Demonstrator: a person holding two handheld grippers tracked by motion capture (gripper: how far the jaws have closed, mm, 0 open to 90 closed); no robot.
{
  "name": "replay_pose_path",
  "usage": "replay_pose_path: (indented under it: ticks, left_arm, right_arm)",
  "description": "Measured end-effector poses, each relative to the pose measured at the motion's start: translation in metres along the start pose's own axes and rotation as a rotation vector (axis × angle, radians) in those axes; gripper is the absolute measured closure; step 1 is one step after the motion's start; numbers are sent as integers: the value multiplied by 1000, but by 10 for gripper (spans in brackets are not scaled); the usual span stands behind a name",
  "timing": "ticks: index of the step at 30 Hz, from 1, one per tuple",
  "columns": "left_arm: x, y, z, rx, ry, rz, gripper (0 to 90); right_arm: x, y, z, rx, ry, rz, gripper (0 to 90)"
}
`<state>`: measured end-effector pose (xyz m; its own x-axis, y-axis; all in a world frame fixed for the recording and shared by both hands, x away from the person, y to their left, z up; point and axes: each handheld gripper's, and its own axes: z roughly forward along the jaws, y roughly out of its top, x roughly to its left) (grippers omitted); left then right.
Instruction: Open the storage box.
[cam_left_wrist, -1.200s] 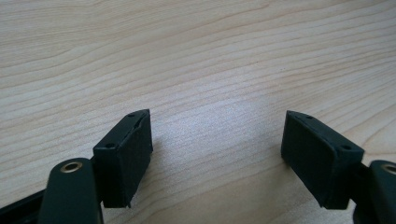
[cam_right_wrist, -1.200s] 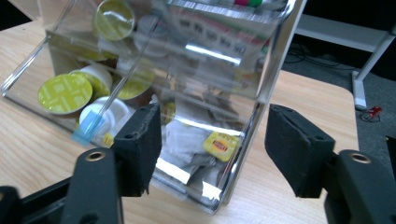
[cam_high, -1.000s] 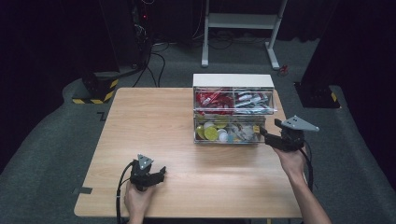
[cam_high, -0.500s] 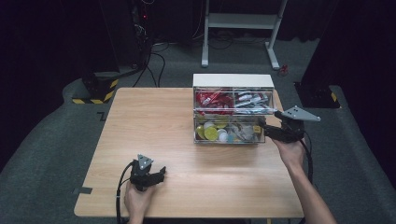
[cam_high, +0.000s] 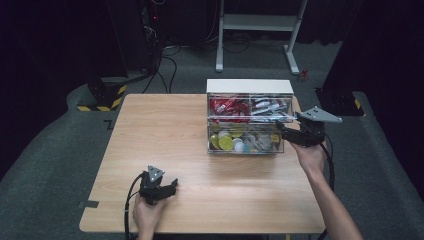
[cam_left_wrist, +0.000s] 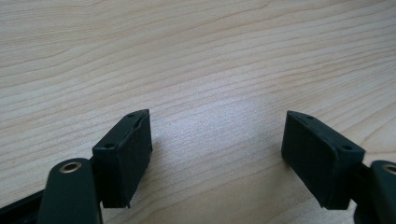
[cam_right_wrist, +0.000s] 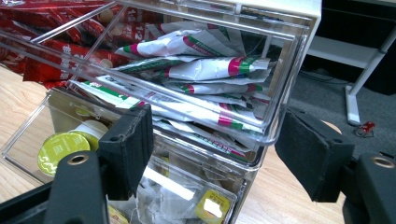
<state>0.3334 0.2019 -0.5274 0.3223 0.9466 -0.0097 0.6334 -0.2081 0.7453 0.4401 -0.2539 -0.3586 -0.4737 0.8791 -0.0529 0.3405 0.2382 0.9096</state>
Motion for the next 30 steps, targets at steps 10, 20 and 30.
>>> replay_pose_path:
  ticks: [10,20,30]
  left_arm:
    - [0,0,0,0,3,2,249]
    - [0,0,0,-1,4,4,249]
    - [-1,0,0,-2,1,4,253]
  right_arm:
    - [0,8,-1,8,-25,-10,294]
    - [1,19,-6,-1,-38,-25,298]
    - [-3,36,-12,-18,-22,5,299]
